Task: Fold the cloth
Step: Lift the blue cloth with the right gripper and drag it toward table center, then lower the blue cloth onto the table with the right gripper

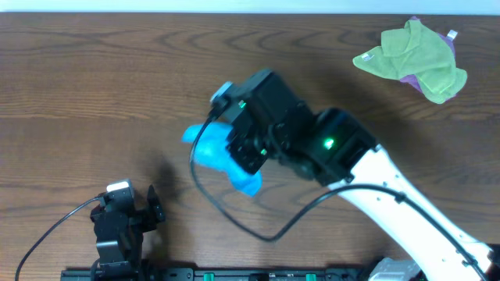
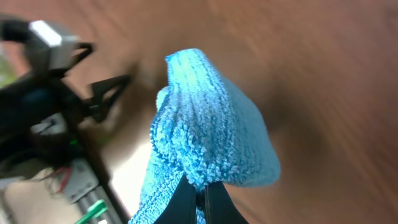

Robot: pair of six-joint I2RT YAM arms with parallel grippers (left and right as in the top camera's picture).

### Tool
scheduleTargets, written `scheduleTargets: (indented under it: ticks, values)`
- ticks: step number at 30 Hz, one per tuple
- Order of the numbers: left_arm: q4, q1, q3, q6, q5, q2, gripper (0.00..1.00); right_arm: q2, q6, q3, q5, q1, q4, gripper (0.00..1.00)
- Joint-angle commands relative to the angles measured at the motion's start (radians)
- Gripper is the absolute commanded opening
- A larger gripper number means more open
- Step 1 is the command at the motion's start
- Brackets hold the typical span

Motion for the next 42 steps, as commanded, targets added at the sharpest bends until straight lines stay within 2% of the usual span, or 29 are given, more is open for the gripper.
scheduleTargets:
  ticks: [1,4,7,8,9,11,12,18,23,26,33,37,42]
  values:
    - [-0.002,0.002,-0.009,0.006,-0.009,-0.006,0.95,0.044,0.023,-0.026,-0.013,0.020,0.008,0.02]
    - [-0.002,0.002,-0.009,0.006,-0.009,-0.006,0.95,0.078,0.008,-0.097,0.136,-0.016,0.033,0.02]
    - [-0.002,0.002,-0.009,0.006,-0.009,-0.006,0.95,0.106,0.037,-0.213,0.510,-0.140,0.108,0.01]
    - [-0.002,0.002,-0.009,0.006,-0.009,-0.006,0.95,0.113,0.058,-0.240,0.572,-0.195,0.138,0.06]
    - [-0.002,0.002,-0.009,0.006,-0.009,-0.006,0.95,0.117,0.080,-0.258,0.556,-0.272,0.161,0.27]
    - [-0.002,0.002,-0.009,0.006,-0.009,-0.006,0.96,0.118,0.088,-0.259,0.431,-0.388,0.169,0.94]
    - [-0.002,0.002,-0.009,0.006,-0.009,-0.006,0.95,0.112,0.088,-0.253,0.347,-0.459,0.170,0.99]
    - [-0.002,0.002,-0.009,0.006,-0.009,-0.006,0.95,0.076,0.073,-0.242,0.168,-0.578,0.169,0.99]
    - [-0.002,0.002,-0.009,0.006,-0.009,-0.006,0.95,0.073,-0.022,-0.246,0.019,-0.556,0.176,0.99]
    - [-0.002,0.002,-0.009,0.006,-0.009,-0.006,0.95,0.092,-0.049,-0.259,-0.007,-0.528,0.231,0.96]
    - [-0.002,0.002,-0.009,0.006,-0.009,-0.006,0.95,0.222,-0.142,-0.260,-0.089,-0.508,0.378,0.90]
    - [-0.002,0.002,-0.009,0.006,-0.009,-0.006,0.95,0.325,-0.146,-0.260,-0.089,-0.507,0.435,0.88]
    - [-0.002,0.002,-0.009,0.006,-0.009,-0.006,0.95,0.426,-0.164,-0.260,-0.069,-0.508,0.513,0.81]
